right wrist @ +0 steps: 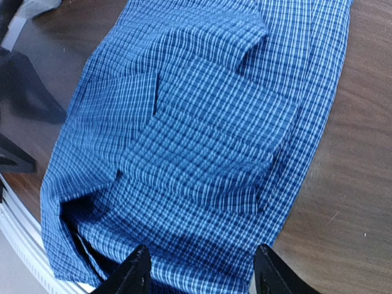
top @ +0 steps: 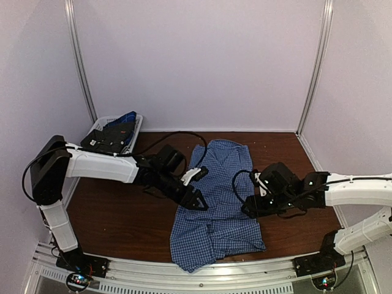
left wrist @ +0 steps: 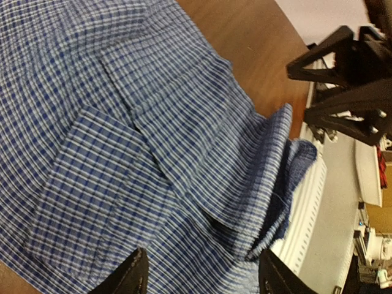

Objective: Fold and stack the long sleeve shirts
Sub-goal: Flatten out the crumpled shirt at the center of the board.

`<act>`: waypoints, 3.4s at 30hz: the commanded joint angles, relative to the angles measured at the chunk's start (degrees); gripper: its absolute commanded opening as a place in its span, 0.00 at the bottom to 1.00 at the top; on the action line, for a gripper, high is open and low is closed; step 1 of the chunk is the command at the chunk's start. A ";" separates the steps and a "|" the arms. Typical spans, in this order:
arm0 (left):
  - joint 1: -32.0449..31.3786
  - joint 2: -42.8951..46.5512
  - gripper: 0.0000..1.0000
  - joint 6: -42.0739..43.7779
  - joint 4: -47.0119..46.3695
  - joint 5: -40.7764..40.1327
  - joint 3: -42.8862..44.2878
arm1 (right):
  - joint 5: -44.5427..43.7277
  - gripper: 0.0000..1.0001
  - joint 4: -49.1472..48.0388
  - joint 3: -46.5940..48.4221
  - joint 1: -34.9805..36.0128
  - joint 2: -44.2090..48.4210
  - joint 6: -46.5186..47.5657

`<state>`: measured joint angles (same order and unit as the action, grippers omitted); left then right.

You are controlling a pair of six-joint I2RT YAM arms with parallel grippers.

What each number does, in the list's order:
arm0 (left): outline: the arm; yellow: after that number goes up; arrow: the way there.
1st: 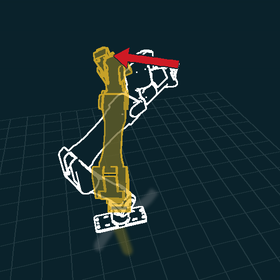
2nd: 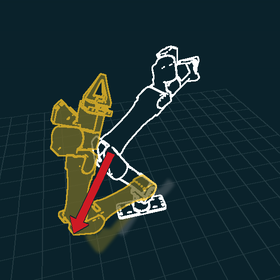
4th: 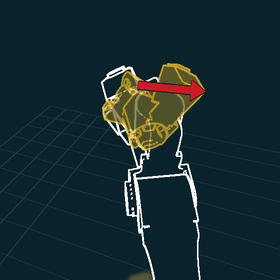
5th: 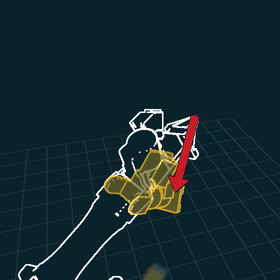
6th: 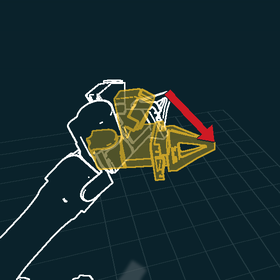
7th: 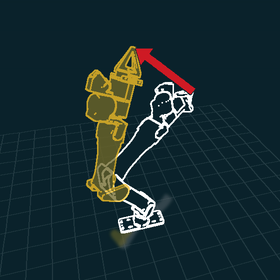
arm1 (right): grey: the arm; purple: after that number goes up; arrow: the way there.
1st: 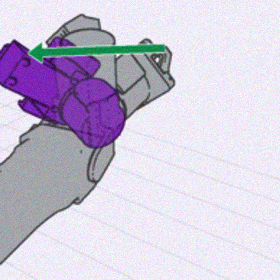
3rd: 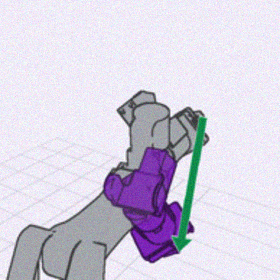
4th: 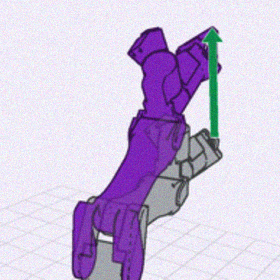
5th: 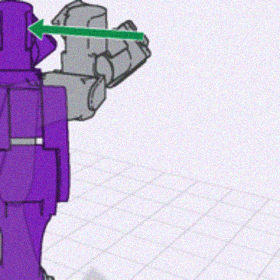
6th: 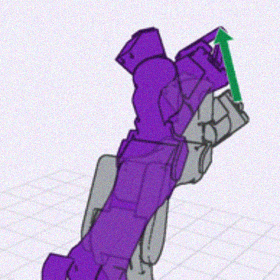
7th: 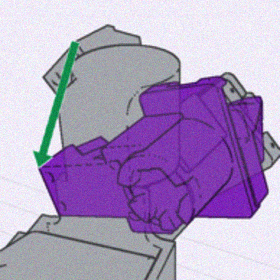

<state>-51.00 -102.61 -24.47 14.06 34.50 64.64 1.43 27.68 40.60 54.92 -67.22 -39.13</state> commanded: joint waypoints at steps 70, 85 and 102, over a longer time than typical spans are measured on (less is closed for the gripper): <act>-3.01 -18.99 0.62 -11.35 7.77 -29.16 24.57 | 2.56 0.55 -15.85 5.45 -27.80 -15.15 12.25; -3.49 -16.06 0.62 -16.42 2.85 -31.22 17.58 | 1.54 0.56 -18.10 -1.49 -20.99 -14.96 8.88; -4.83 -21.78 0.62 -15.17 3.18 -30.54 23.68 | -0.42 0.55 -20.20 -3.82 -19.72 -16.01 5.95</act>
<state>-55.35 -122.61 -40.14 18.96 3.90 85.91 2.26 9.72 36.88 34.35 -82.52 -31.99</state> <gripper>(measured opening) 0.624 0.547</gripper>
